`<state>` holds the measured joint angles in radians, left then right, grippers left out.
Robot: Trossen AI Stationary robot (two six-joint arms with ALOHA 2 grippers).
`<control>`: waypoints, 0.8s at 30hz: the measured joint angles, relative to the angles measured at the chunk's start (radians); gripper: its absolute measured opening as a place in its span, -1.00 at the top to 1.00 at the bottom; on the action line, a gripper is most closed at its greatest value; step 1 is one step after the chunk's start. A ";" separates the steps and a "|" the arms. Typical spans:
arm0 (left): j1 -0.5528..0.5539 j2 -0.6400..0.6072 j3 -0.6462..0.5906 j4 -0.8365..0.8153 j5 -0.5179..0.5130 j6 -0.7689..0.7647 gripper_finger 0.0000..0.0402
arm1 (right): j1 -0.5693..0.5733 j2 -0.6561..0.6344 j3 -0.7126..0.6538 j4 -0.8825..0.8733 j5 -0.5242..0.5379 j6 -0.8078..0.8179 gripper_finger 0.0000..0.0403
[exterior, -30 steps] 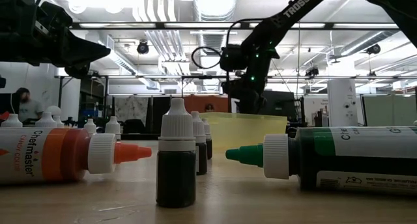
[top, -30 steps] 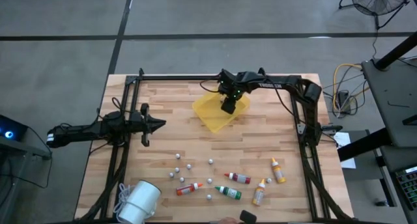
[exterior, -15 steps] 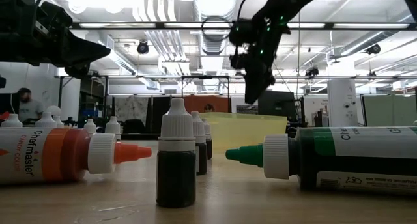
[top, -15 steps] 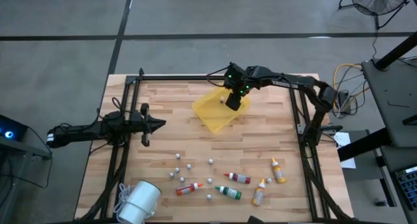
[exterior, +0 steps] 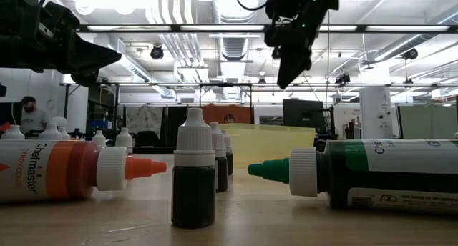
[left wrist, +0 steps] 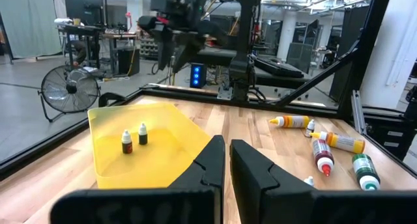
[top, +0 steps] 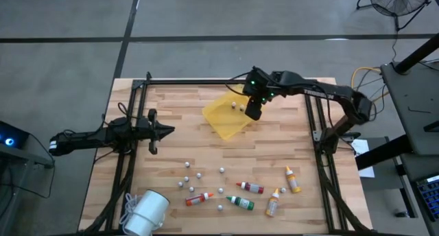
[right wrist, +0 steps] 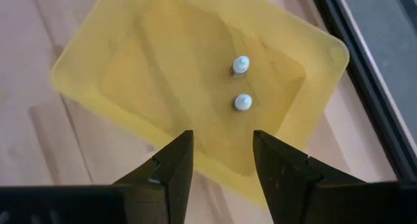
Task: Pick & Place food coloring
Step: Put the small black food coloring bottle into the yellow bin
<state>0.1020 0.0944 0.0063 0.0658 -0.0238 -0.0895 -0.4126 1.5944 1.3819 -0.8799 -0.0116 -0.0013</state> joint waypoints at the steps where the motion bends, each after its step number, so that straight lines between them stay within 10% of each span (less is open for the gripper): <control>1: 0.000 0.000 0.000 0.000 0.000 0.000 1.00 | 0.004 -0.007 -0.009 -0.001 0.000 0.003 0.24; 24: 0.001 0.000 0.000 0.000 0.000 0.000 1.00 | 0.257 -0.039 -0.111 0.000 -0.027 0.173 0.25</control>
<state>0.1028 0.0941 0.0063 0.0658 -0.0238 -0.0895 -0.1556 1.5555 1.2709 -0.8794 -0.0388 0.1712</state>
